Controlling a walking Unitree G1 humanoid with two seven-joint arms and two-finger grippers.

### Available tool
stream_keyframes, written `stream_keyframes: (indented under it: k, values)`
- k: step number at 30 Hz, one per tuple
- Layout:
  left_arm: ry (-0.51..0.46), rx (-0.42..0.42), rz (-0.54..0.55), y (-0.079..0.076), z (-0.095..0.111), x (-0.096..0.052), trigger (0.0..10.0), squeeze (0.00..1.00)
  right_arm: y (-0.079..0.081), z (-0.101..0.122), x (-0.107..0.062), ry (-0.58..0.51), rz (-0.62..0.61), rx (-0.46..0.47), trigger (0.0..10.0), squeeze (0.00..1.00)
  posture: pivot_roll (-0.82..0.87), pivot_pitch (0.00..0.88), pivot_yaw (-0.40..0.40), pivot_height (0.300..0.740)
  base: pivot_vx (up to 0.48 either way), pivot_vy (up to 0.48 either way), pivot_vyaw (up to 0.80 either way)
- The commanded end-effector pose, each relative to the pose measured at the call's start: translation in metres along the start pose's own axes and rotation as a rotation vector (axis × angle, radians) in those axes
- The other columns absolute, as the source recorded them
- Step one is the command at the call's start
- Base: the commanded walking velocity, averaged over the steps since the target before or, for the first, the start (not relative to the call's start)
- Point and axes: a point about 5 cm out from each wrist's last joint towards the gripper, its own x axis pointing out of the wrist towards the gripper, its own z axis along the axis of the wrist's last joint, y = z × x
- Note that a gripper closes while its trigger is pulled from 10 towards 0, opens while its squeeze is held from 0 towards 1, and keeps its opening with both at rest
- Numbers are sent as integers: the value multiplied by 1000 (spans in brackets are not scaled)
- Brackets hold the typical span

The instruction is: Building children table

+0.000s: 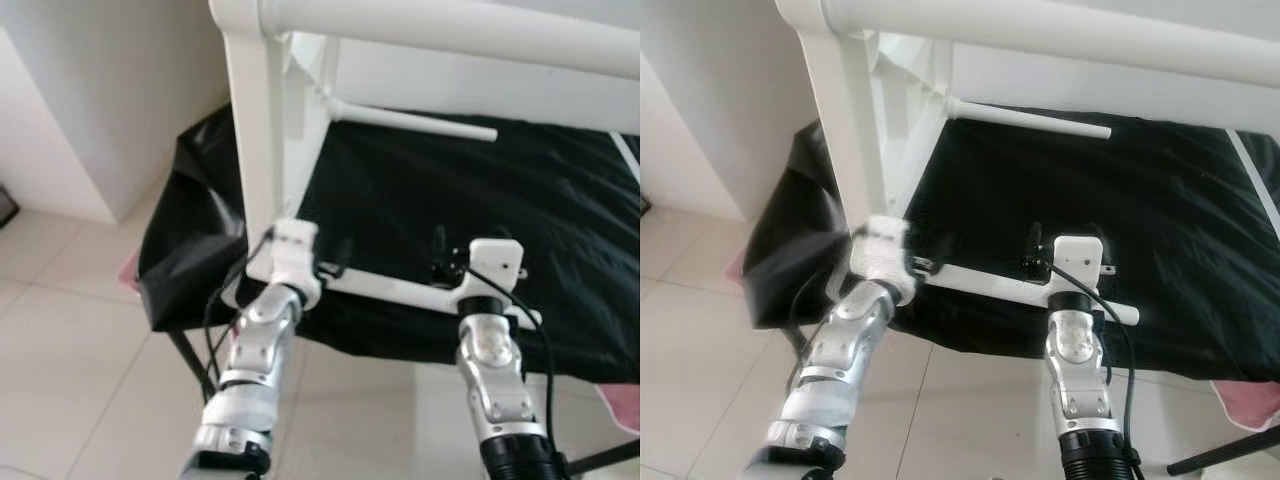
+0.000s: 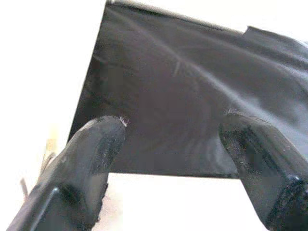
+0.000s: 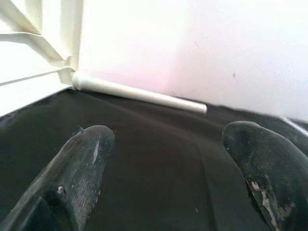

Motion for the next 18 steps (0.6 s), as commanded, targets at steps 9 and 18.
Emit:
stream_keyframes:
  k: [9,18]
  values:
    - [-67,-42,-124,-41,18,21,10000,0,1,10,-2,-62,1,-15,10000,0,42,1,-48,740,0,0,0]
    - [-202,234,-311,-71,31,28,10000,0,3,7,-3,-57,8,-20,10000,0,42,9,-49,740,0,0,0]
